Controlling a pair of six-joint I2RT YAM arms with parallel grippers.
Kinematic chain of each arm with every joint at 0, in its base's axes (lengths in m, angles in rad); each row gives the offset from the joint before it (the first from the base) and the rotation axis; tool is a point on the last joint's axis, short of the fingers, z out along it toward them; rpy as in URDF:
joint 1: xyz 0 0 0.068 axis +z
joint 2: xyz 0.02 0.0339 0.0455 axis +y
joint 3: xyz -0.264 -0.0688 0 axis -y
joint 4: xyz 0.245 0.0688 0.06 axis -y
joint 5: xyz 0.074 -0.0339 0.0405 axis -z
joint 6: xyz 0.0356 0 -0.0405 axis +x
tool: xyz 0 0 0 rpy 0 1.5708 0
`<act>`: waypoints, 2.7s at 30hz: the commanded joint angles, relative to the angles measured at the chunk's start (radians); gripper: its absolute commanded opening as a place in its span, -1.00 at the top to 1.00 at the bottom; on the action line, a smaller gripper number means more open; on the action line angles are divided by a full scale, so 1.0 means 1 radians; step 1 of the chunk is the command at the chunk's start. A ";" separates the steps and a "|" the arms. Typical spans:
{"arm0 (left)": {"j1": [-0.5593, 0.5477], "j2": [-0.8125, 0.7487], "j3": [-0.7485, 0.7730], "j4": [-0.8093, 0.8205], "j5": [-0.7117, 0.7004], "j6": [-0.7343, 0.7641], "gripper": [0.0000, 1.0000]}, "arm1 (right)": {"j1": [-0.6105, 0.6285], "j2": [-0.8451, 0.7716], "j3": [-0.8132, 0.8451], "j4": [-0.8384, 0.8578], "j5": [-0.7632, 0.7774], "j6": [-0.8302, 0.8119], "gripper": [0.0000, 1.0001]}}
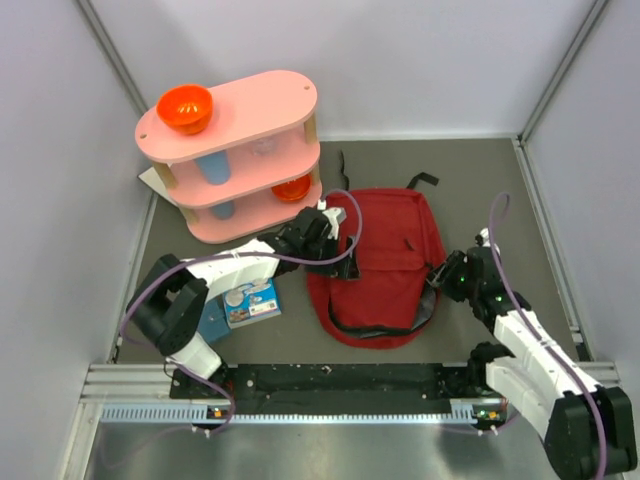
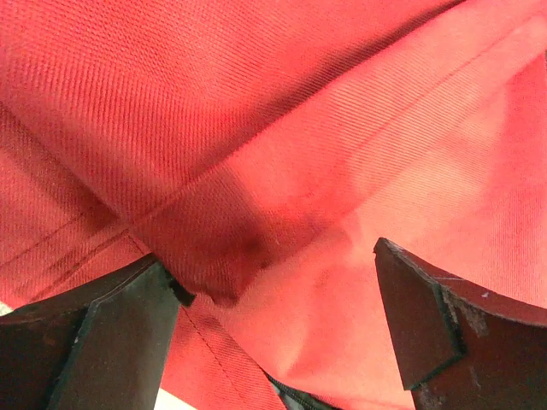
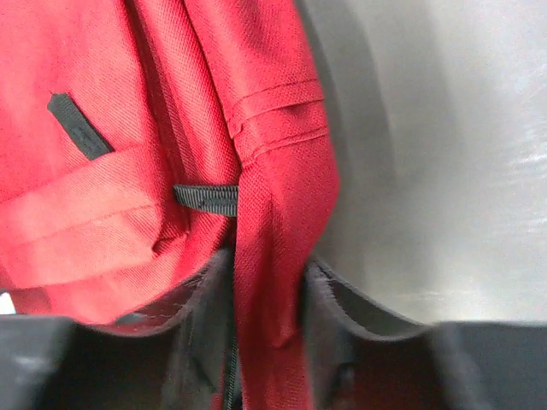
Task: Pack the student bag
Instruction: Adjust the student bag at the center of the board, then pick up the book from the center of the board.
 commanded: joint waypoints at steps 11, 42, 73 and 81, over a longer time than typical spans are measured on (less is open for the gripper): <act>0.004 -0.431 -0.114 -0.111 -0.391 -0.017 -0.98 | -0.037 -0.147 0.281 -0.137 0.095 -0.121 -0.84; 0.753 -0.789 -0.277 -0.370 -0.219 -0.140 -0.98 | 0.741 0.732 0.891 -0.018 -0.130 -0.104 -0.98; 0.767 -0.520 -0.496 -0.067 -0.006 -0.104 -0.89 | 0.767 1.104 0.960 0.187 -0.261 0.083 -0.91; 0.768 -0.557 -0.524 -0.074 -0.028 -0.109 -0.69 | 0.765 1.157 0.968 0.222 -0.178 0.110 -0.66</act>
